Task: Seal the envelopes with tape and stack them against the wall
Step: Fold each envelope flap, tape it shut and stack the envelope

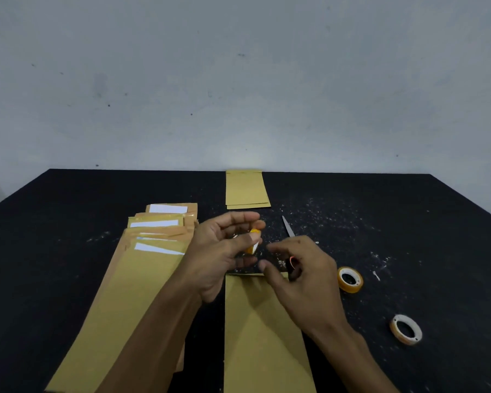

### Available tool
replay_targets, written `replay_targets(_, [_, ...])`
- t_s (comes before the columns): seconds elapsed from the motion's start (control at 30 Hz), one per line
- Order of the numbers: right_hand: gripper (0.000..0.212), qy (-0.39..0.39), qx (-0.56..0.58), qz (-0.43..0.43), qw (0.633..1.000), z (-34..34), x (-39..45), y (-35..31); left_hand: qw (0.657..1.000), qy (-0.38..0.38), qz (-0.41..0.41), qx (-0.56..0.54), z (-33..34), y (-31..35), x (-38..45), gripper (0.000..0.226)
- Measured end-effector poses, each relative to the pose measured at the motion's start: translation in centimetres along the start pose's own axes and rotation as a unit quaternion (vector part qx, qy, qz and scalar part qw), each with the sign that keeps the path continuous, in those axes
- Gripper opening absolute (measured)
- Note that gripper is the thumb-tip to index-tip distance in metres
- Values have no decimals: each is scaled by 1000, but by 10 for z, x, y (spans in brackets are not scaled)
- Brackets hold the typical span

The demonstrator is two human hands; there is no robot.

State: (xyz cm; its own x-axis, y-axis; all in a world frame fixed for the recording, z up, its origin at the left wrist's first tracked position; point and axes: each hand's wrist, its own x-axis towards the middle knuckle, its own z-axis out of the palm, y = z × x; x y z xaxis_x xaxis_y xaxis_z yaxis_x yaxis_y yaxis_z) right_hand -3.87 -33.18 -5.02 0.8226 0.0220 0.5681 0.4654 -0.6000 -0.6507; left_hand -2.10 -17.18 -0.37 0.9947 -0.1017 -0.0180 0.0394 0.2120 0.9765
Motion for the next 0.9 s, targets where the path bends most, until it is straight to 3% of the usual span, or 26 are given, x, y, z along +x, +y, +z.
replay_targets(0.1, [27,-9,72,19,997,4,9,-10,1000,-3,14,-22,3,1,-4,31])
replay_targets(0.23, [18,-29,145,36,988,11,13,-12,999,2,35,-34,6,4,-7,36])
replay_targets(0.53, [10,-86,270,82,956,6,14,-20,978,144,142,-53,15,7,-2,37])
replay_targets(0.9, [32,-97,248,66,962,3,18,-33,945,224,201,-129,20,9,0,48])
